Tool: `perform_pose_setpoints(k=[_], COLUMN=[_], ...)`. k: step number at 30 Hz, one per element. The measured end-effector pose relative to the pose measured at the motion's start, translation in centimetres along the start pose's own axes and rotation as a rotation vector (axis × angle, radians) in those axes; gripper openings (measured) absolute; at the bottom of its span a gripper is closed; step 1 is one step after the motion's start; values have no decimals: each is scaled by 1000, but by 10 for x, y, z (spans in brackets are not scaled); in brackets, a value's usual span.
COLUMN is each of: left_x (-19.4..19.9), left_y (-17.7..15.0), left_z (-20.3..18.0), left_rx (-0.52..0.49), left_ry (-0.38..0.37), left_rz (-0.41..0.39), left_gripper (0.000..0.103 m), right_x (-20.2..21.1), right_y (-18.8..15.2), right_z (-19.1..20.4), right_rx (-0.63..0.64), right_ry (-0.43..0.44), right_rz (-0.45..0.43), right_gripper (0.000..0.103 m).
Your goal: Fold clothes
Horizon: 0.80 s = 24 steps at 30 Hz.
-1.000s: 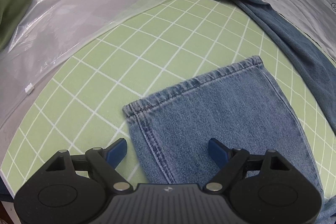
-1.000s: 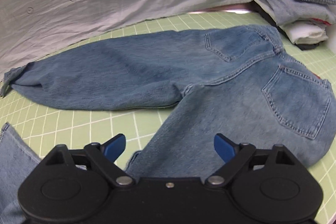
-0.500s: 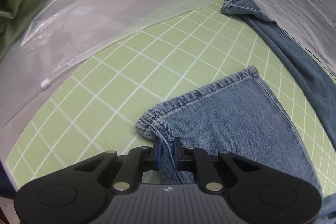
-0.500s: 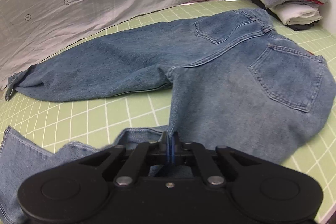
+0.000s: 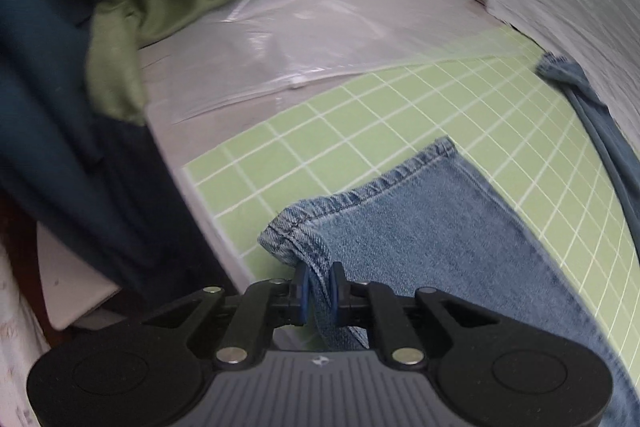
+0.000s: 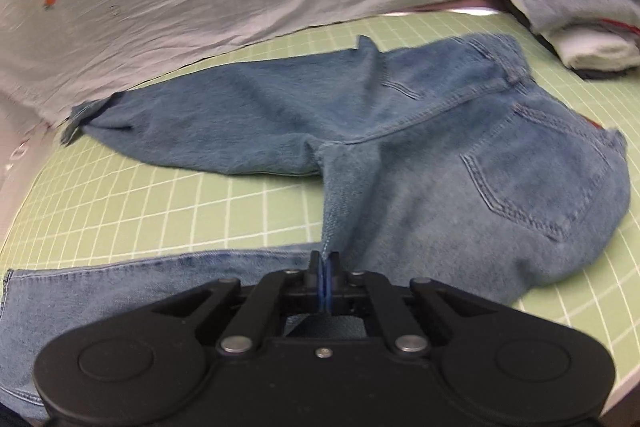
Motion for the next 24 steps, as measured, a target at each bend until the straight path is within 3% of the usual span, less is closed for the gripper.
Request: perform_pose_setpoints(k=[4,8,17,21,22,23,24], left_x=[7,14,-5,-26,-32,-38,-46], left_y=[14,45,142,169,174,173,167], left_z=[-12,-57,-235,-312,-329,-330,-321], left_rx=[7,-52,-201,-308,-330,-336,-333], left_ry=[0,-40,-249,-303,-312,-302,-280], left_rz=[-35,-103,-242,-246,-244,-232,-214], left_gripper=[10,9,7,32,45,53,69], right_x=[-2,-8,-52,-92,-104,-114,-120], right_y=[22,49,149,191,196,197,197], right_z=[8,13,-9,-29,-35,-38,-41], right_rx=[9,5,-90,-149,-157,-159,-157], right_ry=[46,54,-38,-148,-197,-234,-261], right_rz=[-27,-82,-221,-235,-211,-185,-172], right_gripper=[1,1,1,4,11,22,29])
Point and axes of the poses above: each gripper's, at about its wrist camera, not at the fingertips, and x roughly against the way its jaws point, z to its left, y to its top, the point moved 9 cm from there along -x, roughly the way its jaws point, and after that the axes turned 3 degrees about y, right-handed, at the moved point
